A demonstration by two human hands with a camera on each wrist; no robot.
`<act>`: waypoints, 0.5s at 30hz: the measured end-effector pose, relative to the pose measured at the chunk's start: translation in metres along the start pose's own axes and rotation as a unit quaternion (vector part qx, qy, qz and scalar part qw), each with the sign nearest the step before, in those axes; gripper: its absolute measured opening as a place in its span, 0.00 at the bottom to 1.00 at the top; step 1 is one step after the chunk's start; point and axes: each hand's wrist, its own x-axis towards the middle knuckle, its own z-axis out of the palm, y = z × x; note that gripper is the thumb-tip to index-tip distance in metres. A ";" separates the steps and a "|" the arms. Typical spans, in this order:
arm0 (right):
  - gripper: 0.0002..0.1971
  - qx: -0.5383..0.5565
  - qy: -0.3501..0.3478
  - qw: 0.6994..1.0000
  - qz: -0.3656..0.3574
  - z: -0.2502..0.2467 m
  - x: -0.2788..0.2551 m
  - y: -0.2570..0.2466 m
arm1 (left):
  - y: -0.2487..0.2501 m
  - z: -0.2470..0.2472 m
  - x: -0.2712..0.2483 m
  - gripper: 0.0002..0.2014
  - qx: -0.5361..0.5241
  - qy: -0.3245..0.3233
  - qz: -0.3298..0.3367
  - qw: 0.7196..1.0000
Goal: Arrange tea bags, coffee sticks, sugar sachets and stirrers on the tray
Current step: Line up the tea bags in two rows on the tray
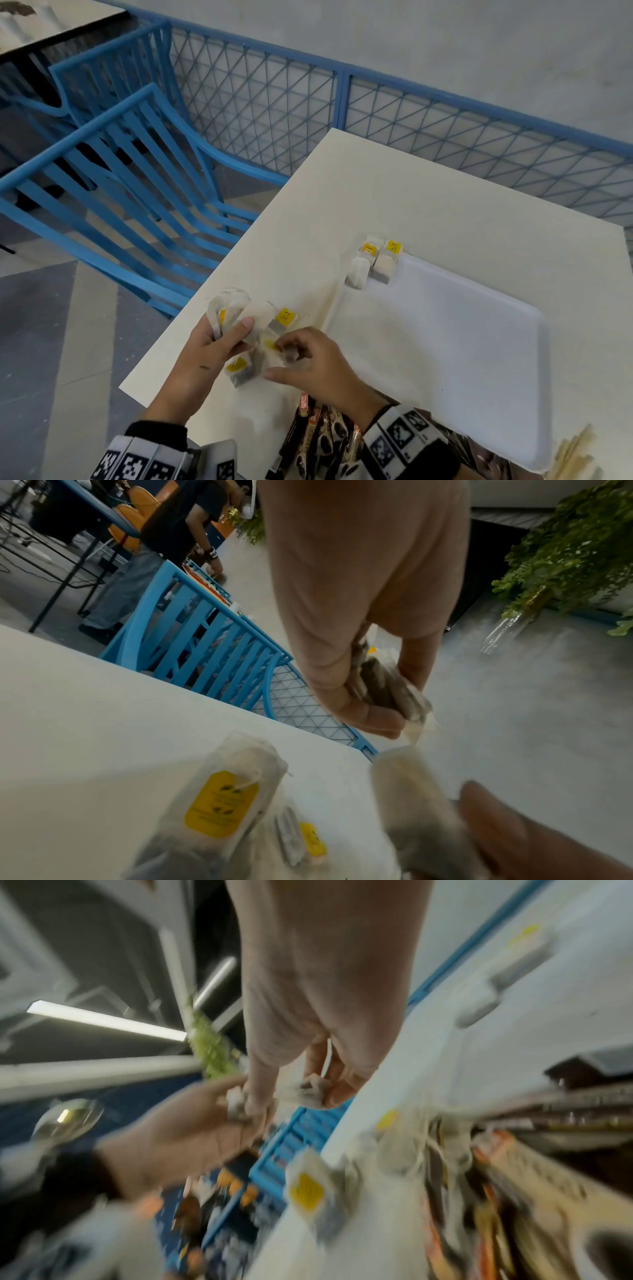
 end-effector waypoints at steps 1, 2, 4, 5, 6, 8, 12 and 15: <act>0.18 0.008 0.004 1.000 0.016 -0.007 0.000 0.000 | 0.000 0.002 0.001 0.17 0.002 0.000 0.001 1.000; 0.16 0.015 0.009 1.000 0.023 -0.014 -0.001 0.001 | 0.000 0.005 0.002 0.16 0.004 0.003 0.002 1.000; 0.08 0.049 0.026 0.997 0.047 -0.026 -0.003 0.004 | 0.002 0.012 0.004 0.15 0.001 0.004 0.003 1.000; 0.04 0.078 0.037 0.994 0.062 -0.032 -0.003 0.003 | 0.003 0.016 0.005 0.16 -0.003 -0.002 0.004 1.000; 0.02 0.112 0.047 0.990 0.075 -0.037 -0.004 0.003 | 0.004 0.020 0.006 0.18 -0.003 -0.014 0.002 1.000; 0.04 0.187 0.068 0.976 0.094 -0.045 -0.006 0.002 | 0.006 0.030 0.008 0.21 -0.003 -0.035 -0.008 0.999; 0.12 0.246 0.100 0.956 0.122 -0.054 -0.010 0.004 | 0.005 0.054 0.010 0.18 -0.030 -0.097 -0.039 0.994; 0.13 0.246 0.112 0.954 0.127 -0.054 -0.008 0.009 | 0.003 0.069 0.009 0.16 -0.033 -0.136 -0.052 0.989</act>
